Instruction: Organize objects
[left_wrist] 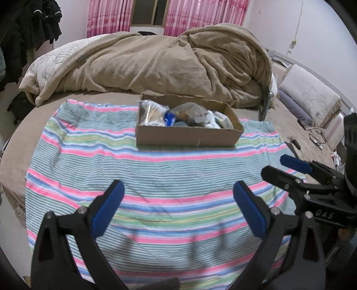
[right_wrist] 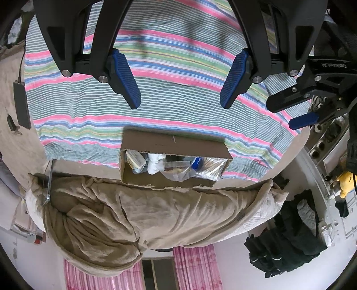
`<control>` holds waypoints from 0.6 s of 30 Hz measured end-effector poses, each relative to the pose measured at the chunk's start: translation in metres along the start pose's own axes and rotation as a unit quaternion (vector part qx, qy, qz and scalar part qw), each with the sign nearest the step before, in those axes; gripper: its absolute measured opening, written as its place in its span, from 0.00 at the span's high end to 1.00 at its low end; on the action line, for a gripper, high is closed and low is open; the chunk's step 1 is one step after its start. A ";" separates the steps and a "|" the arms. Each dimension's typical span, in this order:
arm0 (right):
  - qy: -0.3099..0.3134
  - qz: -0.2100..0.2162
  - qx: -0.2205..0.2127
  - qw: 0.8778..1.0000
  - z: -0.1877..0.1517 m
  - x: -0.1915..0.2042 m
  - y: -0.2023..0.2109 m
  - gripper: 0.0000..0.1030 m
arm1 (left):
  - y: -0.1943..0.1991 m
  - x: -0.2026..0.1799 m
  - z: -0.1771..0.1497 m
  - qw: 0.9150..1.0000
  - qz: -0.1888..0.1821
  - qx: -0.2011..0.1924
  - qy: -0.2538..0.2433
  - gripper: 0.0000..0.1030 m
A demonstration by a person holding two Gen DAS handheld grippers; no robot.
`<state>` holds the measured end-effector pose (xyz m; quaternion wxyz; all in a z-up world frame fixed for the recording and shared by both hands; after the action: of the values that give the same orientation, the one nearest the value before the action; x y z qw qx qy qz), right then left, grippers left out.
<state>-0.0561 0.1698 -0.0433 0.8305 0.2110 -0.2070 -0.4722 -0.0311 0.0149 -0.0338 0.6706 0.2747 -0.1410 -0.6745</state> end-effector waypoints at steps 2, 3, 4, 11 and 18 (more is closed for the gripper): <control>0.001 0.000 0.001 1.000 0.000 0.000 -0.001 0.26 | -0.001 0.001 0.000 1.000 0.002 0.001 0.001 0.04; 0.001 -0.001 0.002 1.000 0.000 0.000 -0.001 0.26 | -0.002 0.002 0.000 1.000 0.003 0.002 0.001 0.04; 0.001 -0.001 0.002 1.000 0.000 0.000 -0.002 0.26 | -0.003 0.003 0.000 1.000 0.005 0.002 0.002 0.04; -0.001 -0.003 0.006 1.000 0.002 -0.002 -0.007 0.26 | -0.005 0.008 0.004 1.000 0.013 -0.004 0.003 0.04; 0.000 -0.002 0.007 1.000 0.003 -0.002 -0.008 0.26 | -0.008 0.007 0.003 1.000 0.012 0.004 -0.002 0.04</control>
<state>-0.0641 0.1670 -0.0455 0.8281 0.2170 -0.2096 -0.4725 -0.0386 0.0084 -0.0371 0.6772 0.2747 -0.1483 -0.6663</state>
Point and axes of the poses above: each gripper's, at about its wrist camera, not at the fingertips, and y roughly against the way its jaws point, x to its left, z to its top, the point moved 7 cm from there along -y, roughly the way its jaws point, and after that the axes turned 11 degrees about -x, right-handed, at the moved point
